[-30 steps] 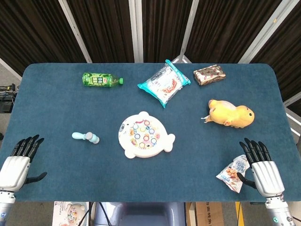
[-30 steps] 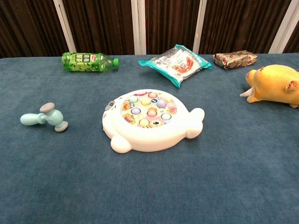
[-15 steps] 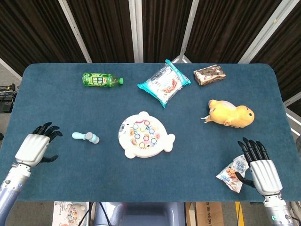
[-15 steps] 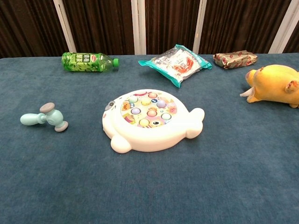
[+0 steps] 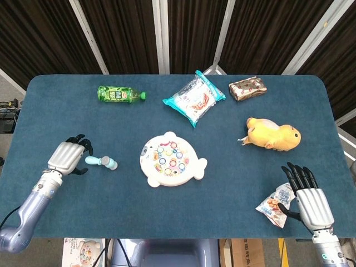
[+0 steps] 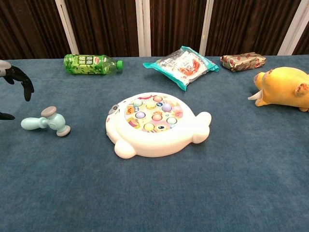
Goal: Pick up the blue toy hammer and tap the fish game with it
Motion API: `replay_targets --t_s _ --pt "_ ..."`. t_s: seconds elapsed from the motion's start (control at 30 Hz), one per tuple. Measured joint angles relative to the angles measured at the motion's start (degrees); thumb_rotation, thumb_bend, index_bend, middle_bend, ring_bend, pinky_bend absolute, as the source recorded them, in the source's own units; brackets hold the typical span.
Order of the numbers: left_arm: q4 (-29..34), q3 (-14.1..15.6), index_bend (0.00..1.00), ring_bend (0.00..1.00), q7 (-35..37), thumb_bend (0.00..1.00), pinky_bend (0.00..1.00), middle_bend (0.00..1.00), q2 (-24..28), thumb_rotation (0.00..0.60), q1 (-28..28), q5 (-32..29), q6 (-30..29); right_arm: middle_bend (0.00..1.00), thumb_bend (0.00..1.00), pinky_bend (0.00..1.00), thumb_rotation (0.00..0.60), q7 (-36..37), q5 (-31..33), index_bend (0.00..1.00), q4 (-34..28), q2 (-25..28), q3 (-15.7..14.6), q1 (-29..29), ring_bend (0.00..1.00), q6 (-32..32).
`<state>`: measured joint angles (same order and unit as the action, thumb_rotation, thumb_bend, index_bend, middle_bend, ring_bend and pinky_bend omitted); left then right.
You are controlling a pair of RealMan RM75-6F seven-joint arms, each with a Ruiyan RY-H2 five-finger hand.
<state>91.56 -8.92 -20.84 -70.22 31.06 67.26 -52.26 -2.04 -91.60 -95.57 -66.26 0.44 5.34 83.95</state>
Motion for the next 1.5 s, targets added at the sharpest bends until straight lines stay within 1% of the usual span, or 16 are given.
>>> replay_targets --t_s 0.07,0.2,0.27,0.53,0.77,0.93,1.03,1.5 --pt "-1.19 -0.02 0.46 0.11 -0.63 0.29 0.20 0.25 -1.15 0.600 0.88 -1.22 0.72 0.00 0.22 0.00 0.600 0.23 0.16 0.00 -0.04 0.05 0.02 0.03 0.00 -0.11" --pt "-2.99 0.00 0.47 0.12 -1.27 0.35 0.20 0.26 -2.86 0.600 2.20 -2.62 1.60 0.00 0.22 0.00 0.600 0.74 0.60 0.00 -0.22 0.18 0.10 0.09 0.00 -0.41" --pt "-3.65 0.01 0.48 0.12 -1.36 0.36 0.20 0.26 -3.64 0.600 2.76 -3.09 1.93 0.00 0.22 0.00 0.600 0.90 0.68 0.00 -0.32 0.24 0.13 0.15 0.00 -0.53" --pt "-5.60 0.69 0.49 0.12 -2.15 0.37 0.20 0.26 -6.96 0.600 4.68 -4.36 2.97 0.00 0.22 0.00 0.600 0.95 0.60 0.00 -0.44 0.19 0.05 0.22 0.00 -0.68" --pt "-7.43 1.41 0.49 0.12 -3.14 0.37 0.20 0.27 -9.04 0.600 5.67 -5.94 2.71 0.00 0.22 0.00 0.600 1.61 0.74 0.00 -0.57 0.42 0.16 0.17 0.00 -0.51" --pt "-7.85 1.97 0.51 0.12 -3.32 0.38 0.20 0.27 -9.45 0.600 5.88 -6.46 2.29 0.00 0.22 0.00 0.600 1.71 0.70 0.00 -0.67 0.55 0.07 0.07 0.00 -0.41" --pt "-8.03 2.19 0.51 0.12 -3.16 0.40 0.20 0.28 -9.64 0.600 5.90 -6.75 2.10 0.00 0.22 0.00 0.600 1.73 0.63 0.00 -0.73 0.58 0.04 0.03 0.00 -0.33" --pt "-8.92 2.89 0.51 0.12 -3.46 0.43 0.20 0.28 -10.88 0.600 6.58 -7.84 1.68 0.00 0.22 0.00 0.600 1.71 0.64 0.00 -0.95 0.60 -0.08 0.04 0.00 -0.55"
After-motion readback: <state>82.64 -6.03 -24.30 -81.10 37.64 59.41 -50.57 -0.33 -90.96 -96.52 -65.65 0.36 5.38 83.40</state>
